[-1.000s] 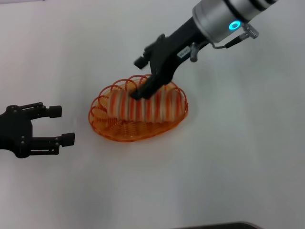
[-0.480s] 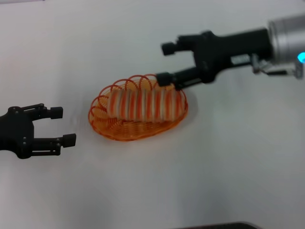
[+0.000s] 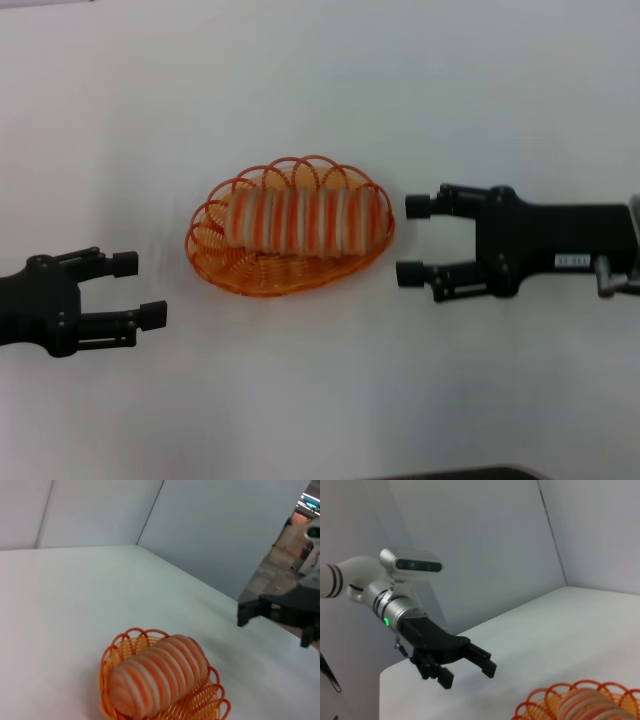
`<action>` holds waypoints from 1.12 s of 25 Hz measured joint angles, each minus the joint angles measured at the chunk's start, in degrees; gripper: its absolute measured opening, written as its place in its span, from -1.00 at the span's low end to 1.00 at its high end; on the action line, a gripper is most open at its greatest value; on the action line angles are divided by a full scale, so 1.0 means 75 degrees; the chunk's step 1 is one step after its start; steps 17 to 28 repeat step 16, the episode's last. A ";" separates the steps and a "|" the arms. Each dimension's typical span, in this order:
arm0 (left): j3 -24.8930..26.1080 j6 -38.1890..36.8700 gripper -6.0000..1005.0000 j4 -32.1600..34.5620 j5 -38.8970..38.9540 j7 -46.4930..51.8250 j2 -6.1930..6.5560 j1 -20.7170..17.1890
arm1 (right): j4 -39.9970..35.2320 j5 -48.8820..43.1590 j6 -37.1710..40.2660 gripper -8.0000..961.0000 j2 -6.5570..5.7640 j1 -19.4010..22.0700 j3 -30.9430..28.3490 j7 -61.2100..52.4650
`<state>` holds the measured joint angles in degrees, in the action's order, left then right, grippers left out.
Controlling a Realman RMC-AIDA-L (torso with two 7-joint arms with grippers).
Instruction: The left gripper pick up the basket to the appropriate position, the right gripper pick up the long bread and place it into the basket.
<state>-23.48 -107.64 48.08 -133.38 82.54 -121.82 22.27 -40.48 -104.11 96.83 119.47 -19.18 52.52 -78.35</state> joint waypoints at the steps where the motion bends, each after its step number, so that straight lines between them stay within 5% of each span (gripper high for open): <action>1: 0.0001 0.0033 0.76 -0.0046 -0.0001 0.0001 -0.0014 -0.0027 | 0.0105 -0.0006 0.0020 0.98 -0.0001 0.0062 0.0002 0.0186; 28: -0.0039 0.0166 0.76 -0.0322 0.0050 -0.0011 -0.0071 -0.0003 | 0.0631 -0.0500 -0.0265 0.98 -0.0016 0.0193 -0.0067 0.0928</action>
